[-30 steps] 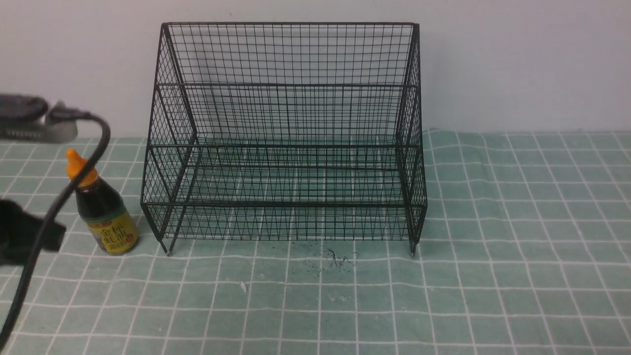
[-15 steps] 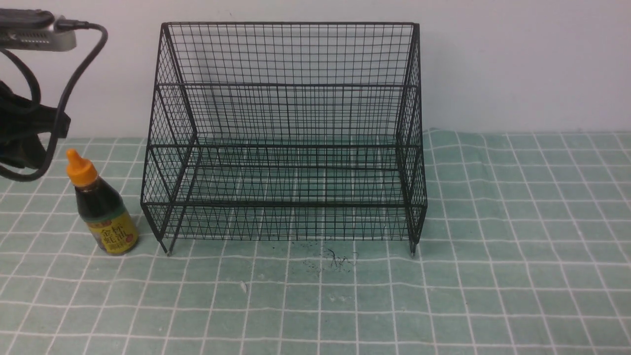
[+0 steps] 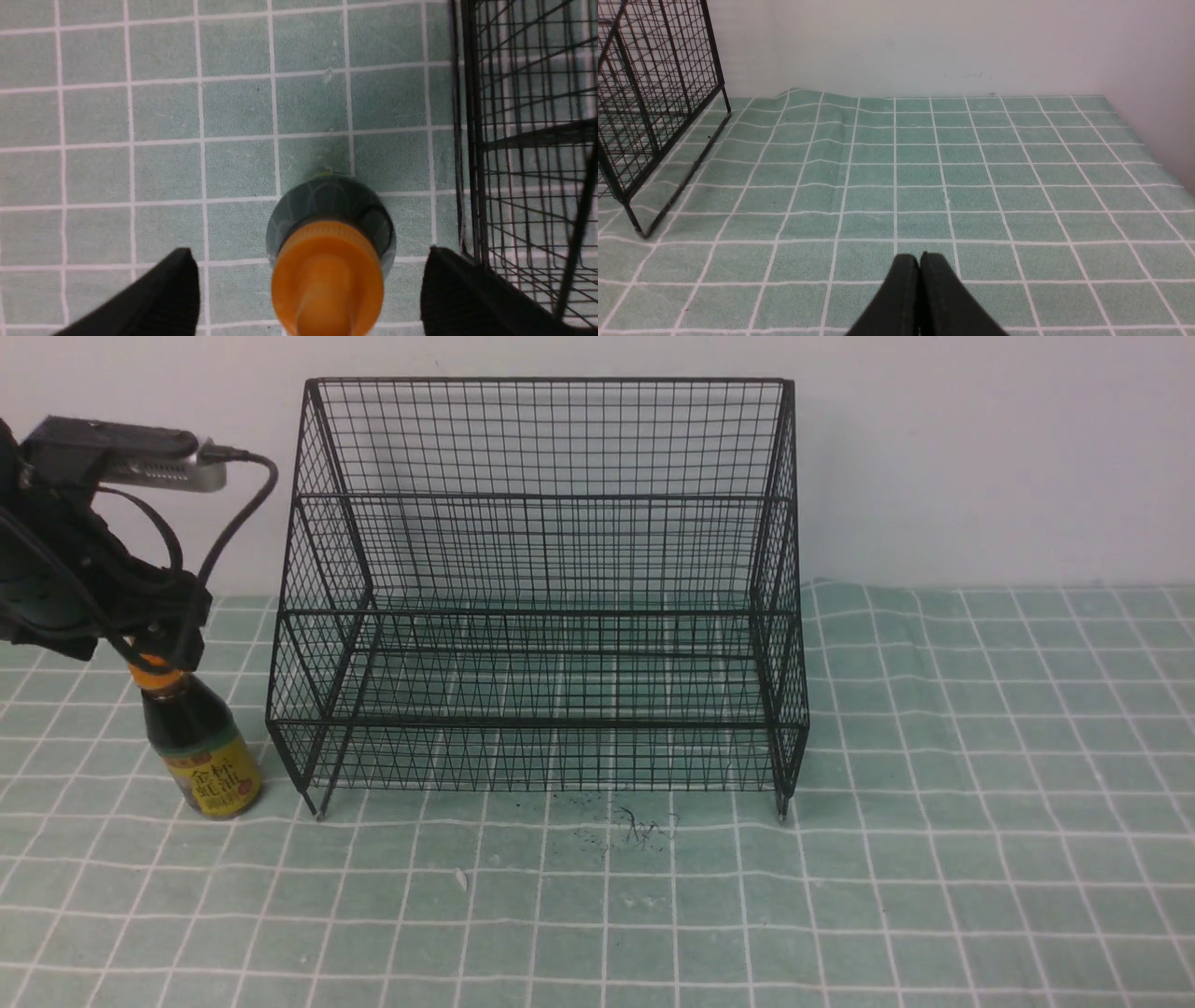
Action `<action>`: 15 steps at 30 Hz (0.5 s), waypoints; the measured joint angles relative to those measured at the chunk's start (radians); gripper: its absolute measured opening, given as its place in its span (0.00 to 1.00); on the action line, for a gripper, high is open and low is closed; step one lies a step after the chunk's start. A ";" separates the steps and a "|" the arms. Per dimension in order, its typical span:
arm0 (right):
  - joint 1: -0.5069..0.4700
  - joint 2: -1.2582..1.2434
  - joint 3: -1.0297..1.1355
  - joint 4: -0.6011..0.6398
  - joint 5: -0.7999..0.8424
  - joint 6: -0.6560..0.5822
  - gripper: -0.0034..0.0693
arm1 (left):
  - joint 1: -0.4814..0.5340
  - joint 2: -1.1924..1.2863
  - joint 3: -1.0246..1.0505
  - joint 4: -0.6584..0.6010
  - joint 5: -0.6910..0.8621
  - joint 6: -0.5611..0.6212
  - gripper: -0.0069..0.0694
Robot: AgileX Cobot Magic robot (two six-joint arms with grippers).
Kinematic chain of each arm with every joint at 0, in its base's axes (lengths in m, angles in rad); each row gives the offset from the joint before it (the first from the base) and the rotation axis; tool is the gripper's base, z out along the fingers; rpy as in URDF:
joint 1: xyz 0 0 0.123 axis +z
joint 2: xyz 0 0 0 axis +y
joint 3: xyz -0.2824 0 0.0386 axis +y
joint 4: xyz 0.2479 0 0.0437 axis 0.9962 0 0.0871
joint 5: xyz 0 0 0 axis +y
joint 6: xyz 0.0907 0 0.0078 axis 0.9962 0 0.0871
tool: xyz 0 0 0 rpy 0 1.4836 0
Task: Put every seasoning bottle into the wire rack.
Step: Use the left arm to grab the condiment bottle closest to it
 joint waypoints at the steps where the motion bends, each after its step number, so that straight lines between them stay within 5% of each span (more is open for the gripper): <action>1: 0.000 0.000 0.000 0.000 0.000 0.000 0.03 | 0.000 0.015 0.000 0.000 0.000 0.000 0.83; 6: 0.000 0.000 0.000 0.000 0.000 0.000 0.03 | 0.000 0.053 0.000 0.000 -0.003 0.000 0.66; 7: 0.000 0.000 0.000 0.000 0.000 0.000 0.03 | 0.000 0.054 0.000 -0.005 -0.003 0.000 0.54; 9: 0.000 0.000 0.000 0.000 0.000 0.000 0.03 | 0.000 0.052 0.000 -0.003 -0.001 0.000 0.48; 15: 0.000 0.000 0.000 0.000 0.000 0.000 0.03 | 0.000 0.000 -0.030 0.018 0.082 0.000 0.49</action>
